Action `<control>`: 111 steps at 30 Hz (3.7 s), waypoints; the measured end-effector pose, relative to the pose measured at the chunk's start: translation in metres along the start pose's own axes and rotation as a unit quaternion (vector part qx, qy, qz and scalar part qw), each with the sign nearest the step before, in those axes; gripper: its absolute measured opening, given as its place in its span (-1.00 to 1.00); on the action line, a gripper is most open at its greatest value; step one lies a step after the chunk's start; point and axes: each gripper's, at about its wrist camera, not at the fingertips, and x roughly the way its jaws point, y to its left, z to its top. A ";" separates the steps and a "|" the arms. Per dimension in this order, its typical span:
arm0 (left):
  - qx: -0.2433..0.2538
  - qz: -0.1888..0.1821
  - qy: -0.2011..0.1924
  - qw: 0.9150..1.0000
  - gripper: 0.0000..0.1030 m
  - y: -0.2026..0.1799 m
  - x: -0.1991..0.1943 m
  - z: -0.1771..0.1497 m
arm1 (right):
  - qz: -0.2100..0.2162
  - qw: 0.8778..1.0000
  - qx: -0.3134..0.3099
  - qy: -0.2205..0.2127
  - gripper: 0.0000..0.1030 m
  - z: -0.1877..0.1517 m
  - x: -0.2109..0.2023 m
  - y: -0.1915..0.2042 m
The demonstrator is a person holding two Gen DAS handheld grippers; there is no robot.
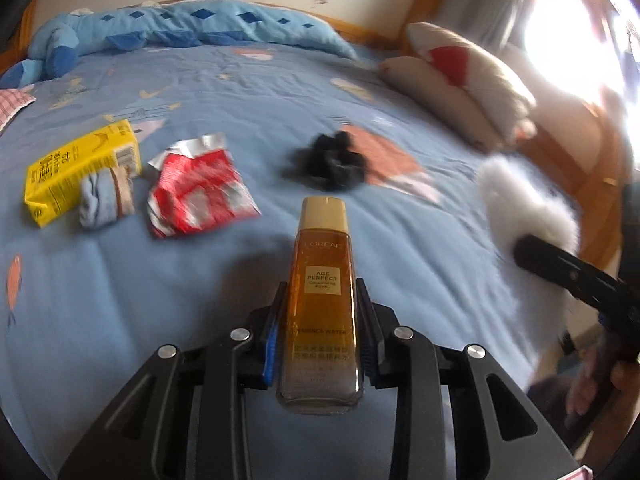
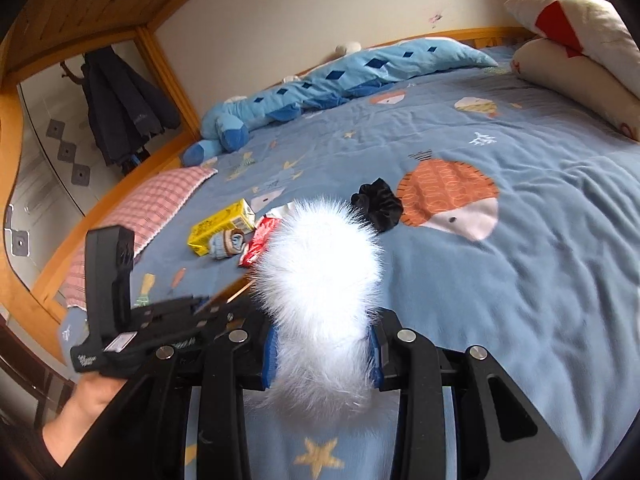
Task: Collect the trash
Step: 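Grasp the amber L'Oreal bottle with the left tool while the right tool grasps the white fur, then carry bottle and white fur to the yellow bucket and open both tools, then move both open tools back over the bed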
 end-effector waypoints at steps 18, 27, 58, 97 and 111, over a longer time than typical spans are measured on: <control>0.149 -0.189 0.001 0.971 -0.38 -0.197 -0.077 -0.087 | -0.103 0.988 0.077 -0.091 -0.35 -0.110 -0.228 -0.006; 0.227 -0.256 0.053 0.938 -0.38 -0.281 -0.075 -0.144 | -0.196 0.967 0.127 -0.104 -0.35 -0.183 -0.321 -0.023; 0.406 -0.299 0.175 0.846 0.91 -0.412 -0.046 -0.283 | -0.335 0.891 0.298 -0.070 0.42 -0.342 -0.433 -0.064; 0.333 -0.226 0.057 0.914 0.91 -0.349 -0.076 -0.203 | -0.229 0.951 0.192 -0.081 0.44 -0.270 -0.364 -0.043; 0.224 -0.084 -0.093 0.966 0.92 -0.238 -0.137 -0.118 | -0.118 0.983 0.046 -0.131 0.77 -0.161 -0.285 0.020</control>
